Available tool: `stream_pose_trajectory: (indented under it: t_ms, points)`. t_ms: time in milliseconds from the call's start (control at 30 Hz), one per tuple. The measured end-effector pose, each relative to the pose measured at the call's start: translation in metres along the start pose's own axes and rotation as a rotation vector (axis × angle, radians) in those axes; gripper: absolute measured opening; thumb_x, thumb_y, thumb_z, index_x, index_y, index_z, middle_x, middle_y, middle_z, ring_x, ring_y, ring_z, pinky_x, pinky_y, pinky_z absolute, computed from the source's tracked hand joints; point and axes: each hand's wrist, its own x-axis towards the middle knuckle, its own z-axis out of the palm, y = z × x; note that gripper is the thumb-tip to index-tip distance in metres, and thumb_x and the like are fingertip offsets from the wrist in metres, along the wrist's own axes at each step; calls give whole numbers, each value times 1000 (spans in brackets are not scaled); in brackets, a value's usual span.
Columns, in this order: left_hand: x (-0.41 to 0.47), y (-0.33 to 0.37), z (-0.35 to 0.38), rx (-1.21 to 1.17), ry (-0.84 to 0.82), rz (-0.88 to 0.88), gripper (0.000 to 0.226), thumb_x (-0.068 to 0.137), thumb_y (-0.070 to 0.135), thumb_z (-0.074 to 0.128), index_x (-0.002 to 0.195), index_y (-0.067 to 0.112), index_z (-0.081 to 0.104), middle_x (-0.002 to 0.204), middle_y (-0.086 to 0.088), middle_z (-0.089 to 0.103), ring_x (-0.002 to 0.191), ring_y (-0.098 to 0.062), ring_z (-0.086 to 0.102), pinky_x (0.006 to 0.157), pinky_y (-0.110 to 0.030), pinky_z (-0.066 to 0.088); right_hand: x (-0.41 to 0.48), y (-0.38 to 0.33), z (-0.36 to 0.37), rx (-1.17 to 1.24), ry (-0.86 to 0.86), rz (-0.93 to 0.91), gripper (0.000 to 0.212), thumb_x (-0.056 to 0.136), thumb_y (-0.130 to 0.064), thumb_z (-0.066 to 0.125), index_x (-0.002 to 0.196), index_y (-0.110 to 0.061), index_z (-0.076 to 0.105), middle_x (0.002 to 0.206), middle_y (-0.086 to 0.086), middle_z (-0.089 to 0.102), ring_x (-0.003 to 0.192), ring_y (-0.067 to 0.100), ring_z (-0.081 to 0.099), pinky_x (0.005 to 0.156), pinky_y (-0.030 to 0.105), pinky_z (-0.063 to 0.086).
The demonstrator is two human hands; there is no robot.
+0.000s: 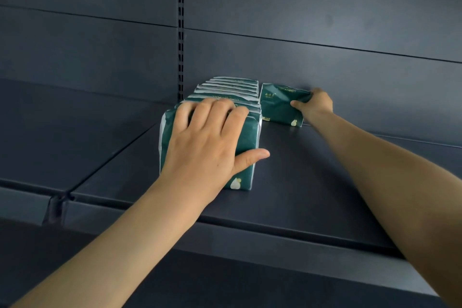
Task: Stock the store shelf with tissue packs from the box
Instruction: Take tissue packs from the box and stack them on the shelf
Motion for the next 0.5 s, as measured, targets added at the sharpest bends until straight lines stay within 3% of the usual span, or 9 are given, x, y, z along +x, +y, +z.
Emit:
stream_pose_trajectory:
  t_ms: [267,500]
  points:
    - [1,0,0,-9,5,3,73,93,65,21,106,6,62,104,-10,63,94,-32,60,88,-40,33,-6,-8,8,-48,53,-63,53,84,-21,70,126,0,45,134,16,41,113,31,51,92,29,39]
    - [1,0,-1,-31,-9,2,74,93,65,18,105,7,63,104,-8,63,94,-30,60,89,-39,32,-9,-7,4,-97,-1,-71,60,83,-26,71,129,0,42,133,16,45,119,29,49,90,30,40]
